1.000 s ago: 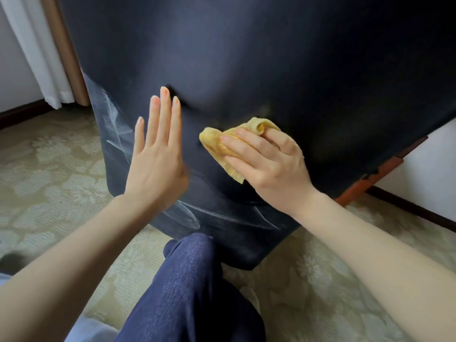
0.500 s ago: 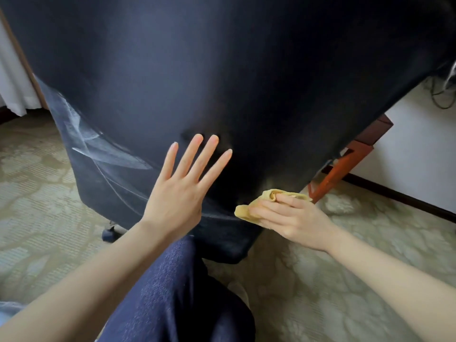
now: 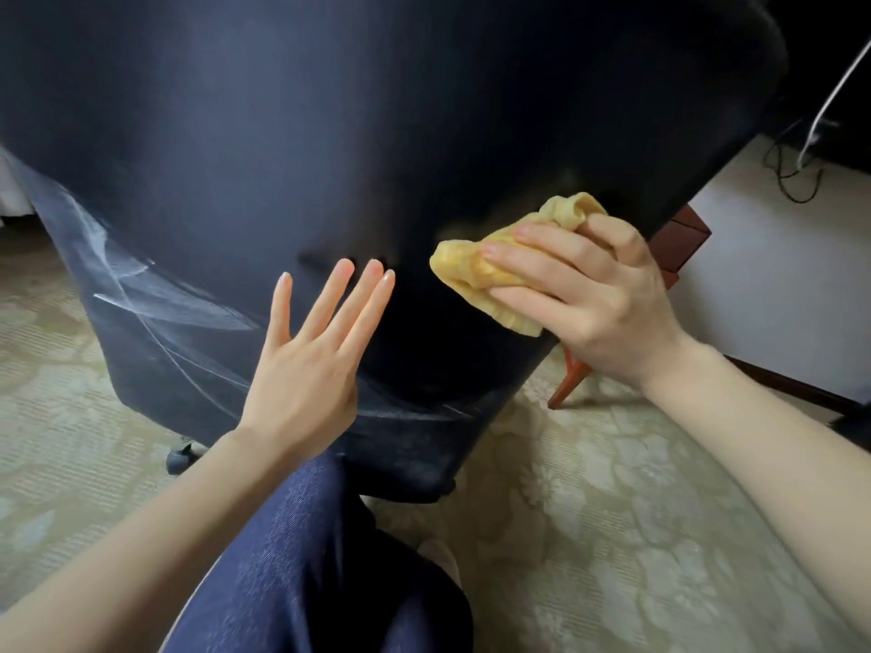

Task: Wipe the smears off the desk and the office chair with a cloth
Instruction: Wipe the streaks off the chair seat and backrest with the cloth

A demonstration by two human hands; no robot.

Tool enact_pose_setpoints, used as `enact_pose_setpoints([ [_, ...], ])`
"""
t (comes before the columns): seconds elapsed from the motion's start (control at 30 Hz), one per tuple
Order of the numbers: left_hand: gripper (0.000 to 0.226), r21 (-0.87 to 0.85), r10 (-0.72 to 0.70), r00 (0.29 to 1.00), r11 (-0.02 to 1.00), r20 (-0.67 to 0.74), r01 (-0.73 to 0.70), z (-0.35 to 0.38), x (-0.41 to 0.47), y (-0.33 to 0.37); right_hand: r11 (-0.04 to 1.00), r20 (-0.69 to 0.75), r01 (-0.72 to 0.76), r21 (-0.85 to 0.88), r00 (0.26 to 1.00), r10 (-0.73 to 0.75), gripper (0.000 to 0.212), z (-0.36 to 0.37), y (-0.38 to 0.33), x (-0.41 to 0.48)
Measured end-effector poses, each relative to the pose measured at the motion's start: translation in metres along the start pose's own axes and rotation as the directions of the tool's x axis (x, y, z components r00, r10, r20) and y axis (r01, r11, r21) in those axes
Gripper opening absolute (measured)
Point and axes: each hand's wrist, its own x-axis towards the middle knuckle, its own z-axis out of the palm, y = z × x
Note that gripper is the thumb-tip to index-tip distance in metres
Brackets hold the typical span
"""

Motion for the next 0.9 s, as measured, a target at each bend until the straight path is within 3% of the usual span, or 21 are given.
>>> enact_pose_setpoints([
  [0.2, 0.111, 0.028, 0.033, 0.999, 0.999, -0.001, -0.033, 0.001, 0.001, -0.008, 0.979, -0.095, -0.203, 0.021, 0.974, 0.204, 0.016, 0.041, -0.046, 0.001],
  [0.33, 0.111, 0.011, 0.033, 0.999, 0.999, 0.002, -0.033, 0.001, 0.001, -0.009, 0.982, -0.033, -0.159, 0.101, 0.986, 0.163, 0.021, 0.055, -0.071, -0.026],
  [0.6, 0.106, -0.012, 0.028, 0.999, 1.0, 0.035, -0.028, 0.0, 0.0, -0.006, 0.946, 0.304, -0.177, 0.27, 0.948, 0.091, 0.027, 0.051, -0.117, -0.097],
  [0.8, 0.108, -0.007, 0.035, 0.996, 0.999, 0.084, -0.035, -0.008, 0.001, -0.003, 0.92, 0.588, -0.219, 0.325, 0.809, -0.016, 0.024, 0.037, -0.13, -0.13],
  [0.9, 0.104, -0.022, 0.031, 0.994, 0.999, 0.101, -0.028, -0.015, 0.002, 0.0, 0.898, 0.646, -0.275, 0.343, 0.763, -0.013, 0.018, 0.026, -0.127, -0.123],
])
